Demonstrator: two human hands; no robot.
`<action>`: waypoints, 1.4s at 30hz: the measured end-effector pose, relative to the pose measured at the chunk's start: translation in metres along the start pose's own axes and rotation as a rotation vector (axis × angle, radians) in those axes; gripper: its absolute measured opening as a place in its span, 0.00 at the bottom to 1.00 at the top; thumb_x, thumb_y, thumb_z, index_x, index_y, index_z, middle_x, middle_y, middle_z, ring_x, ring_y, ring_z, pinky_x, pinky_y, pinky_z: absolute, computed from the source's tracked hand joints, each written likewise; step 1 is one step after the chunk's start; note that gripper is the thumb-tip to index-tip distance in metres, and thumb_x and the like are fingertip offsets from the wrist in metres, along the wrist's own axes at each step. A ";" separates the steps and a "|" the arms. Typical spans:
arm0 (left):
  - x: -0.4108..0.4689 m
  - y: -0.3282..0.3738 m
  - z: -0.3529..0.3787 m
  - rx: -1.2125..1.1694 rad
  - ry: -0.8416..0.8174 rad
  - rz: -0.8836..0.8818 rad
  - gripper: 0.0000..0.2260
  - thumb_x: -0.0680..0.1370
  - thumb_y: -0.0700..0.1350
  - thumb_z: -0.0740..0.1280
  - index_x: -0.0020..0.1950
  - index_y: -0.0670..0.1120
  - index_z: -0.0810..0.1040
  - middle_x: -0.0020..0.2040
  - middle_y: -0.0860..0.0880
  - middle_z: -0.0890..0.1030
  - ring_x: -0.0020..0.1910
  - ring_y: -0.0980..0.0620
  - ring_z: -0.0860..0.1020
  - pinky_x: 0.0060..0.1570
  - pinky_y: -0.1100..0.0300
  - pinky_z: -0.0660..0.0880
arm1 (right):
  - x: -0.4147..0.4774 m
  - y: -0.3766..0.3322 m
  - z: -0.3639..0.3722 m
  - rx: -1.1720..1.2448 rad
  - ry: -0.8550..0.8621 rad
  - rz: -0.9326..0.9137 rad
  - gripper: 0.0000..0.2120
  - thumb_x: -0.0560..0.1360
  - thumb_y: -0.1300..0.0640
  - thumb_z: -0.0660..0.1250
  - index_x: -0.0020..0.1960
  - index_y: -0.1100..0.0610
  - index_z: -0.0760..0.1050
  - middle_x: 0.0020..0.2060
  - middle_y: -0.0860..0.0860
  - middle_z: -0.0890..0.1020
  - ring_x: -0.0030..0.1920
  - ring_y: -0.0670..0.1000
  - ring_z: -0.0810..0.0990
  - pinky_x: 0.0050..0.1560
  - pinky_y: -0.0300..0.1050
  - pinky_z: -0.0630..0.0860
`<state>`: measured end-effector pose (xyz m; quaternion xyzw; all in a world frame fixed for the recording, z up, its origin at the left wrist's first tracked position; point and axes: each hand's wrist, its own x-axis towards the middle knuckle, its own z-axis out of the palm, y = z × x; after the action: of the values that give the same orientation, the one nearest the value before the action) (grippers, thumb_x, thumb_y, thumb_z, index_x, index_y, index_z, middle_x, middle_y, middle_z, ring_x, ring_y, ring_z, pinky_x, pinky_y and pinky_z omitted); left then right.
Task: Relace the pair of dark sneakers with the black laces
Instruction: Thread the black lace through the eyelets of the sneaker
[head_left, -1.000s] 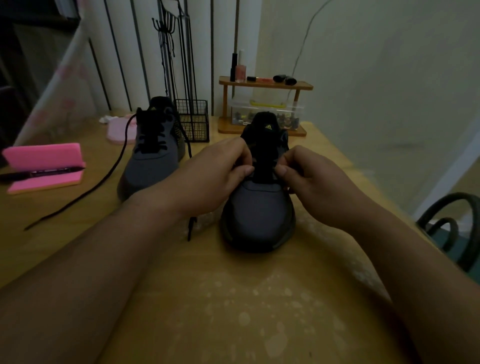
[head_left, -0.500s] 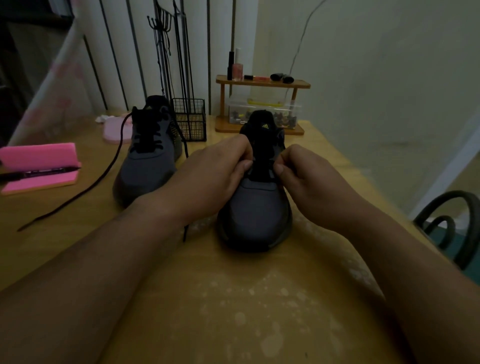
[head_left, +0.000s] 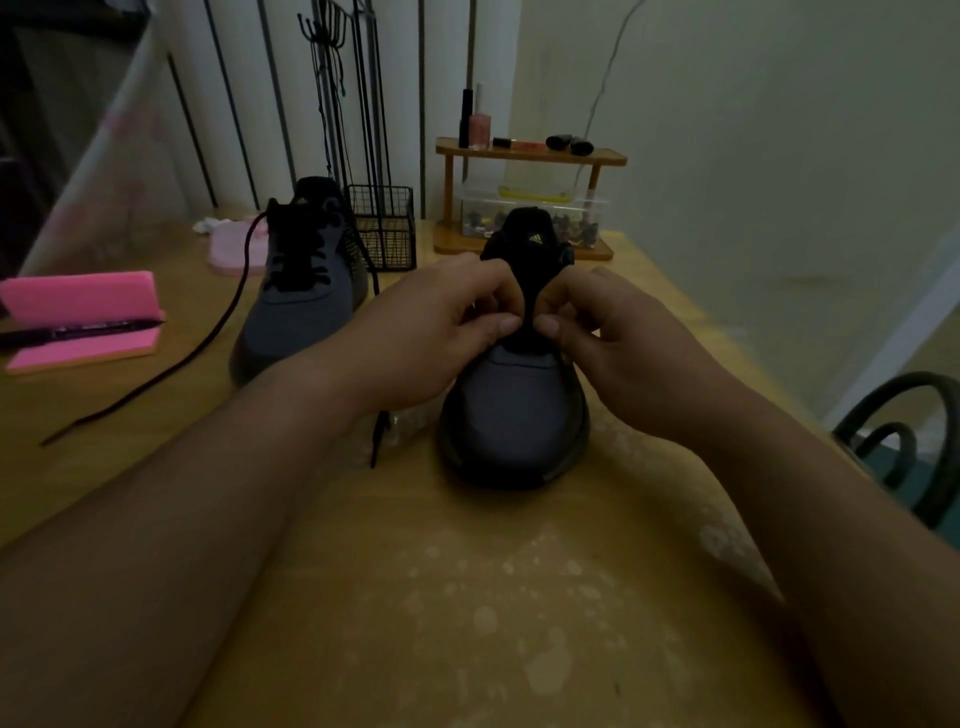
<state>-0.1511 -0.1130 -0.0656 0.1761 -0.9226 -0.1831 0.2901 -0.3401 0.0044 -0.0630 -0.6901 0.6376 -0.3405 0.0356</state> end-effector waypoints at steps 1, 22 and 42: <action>0.000 0.000 0.000 -0.005 0.002 -0.003 0.02 0.83 0.48 0.67 0.54 0.55 0.78 0.51 0.53 0.77 0.51 0.53 0.77 0.53 0.46 0.78 | 0.001 0.001 0.000 0.015 0.015 0.011 0.03 0.84 0.54 0.64 0.51 0.46 0.73 0.47 0.46 0.76 0.46 0.44 0.74 0.44 0.45 0.71; -0.001 -0.004 0.007 -0.046 0.083 -0.038 0.02 0.84 0.47 0.66 0.53 0.50 0.78 0.46 0.56 0.80 0.46 0.57 0.79 0.47 0.47 0.79 | 0.004 0.005 0.003 -0.029 0.020 0.106 0.09 0.85 0.51 0.63 0.46 0.45 0.71 0.44 0.45 0.78 0.45 0.48 0.76 0.45 0.51 0.73; -0.003 -0.008 0.004 -0.402 0.100 -0.250 0.09 0.86 0.45 0.64 0.51 0.44 0.81 0.47 0.43 0.83 0.48 0.47 0.82 0.46 0.62 0.81 | -0.006 0.010 -0.008 0.386 0.037 0.238 0.12 0.86 0.52 0.62 0.51 0.56 0.81 0.47 0.52 0.85 0.47 0.48 0.84 0.53 0.47 0.80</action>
<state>-0.1496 -0.1177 -0.0735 0.2366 -0.8230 -0.3887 0.3399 -0.3524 0.0114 -0.0646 -0.5842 0.6382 -0.4620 0.1951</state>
